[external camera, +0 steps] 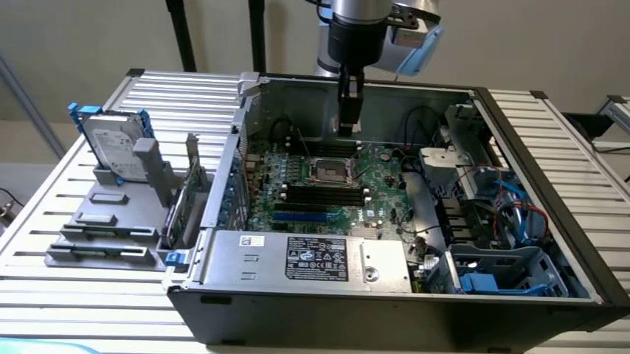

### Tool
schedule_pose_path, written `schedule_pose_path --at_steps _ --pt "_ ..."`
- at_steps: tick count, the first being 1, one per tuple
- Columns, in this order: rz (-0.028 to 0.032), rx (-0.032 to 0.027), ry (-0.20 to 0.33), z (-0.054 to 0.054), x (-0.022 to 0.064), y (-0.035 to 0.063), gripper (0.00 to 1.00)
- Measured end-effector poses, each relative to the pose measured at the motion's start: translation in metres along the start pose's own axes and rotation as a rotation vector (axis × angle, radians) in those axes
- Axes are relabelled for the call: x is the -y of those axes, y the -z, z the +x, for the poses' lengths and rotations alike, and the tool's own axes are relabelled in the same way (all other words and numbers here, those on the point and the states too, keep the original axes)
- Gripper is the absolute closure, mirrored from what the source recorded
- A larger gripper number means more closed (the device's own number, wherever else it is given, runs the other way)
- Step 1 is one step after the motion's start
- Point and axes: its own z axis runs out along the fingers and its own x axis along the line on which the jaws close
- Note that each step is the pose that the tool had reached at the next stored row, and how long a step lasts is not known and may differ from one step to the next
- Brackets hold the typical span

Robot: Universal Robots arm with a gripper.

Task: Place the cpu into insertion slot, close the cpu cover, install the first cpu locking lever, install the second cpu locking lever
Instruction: 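Place the cpu into insertion slot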

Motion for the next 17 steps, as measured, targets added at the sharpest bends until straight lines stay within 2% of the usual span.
schedule_pose_path --at_steps 5,13,17 --pt "0.0001 -0.0004 0.014 0.000 0.0022 -0.0090 0.45" --pt "-0.0005 -0.0020 0.039 -0.001 0.0106 -0.0232 0.45" --pt "-0.0013 -0.0021 0.041 -0.001 0.0111 -0.0305 0.45"
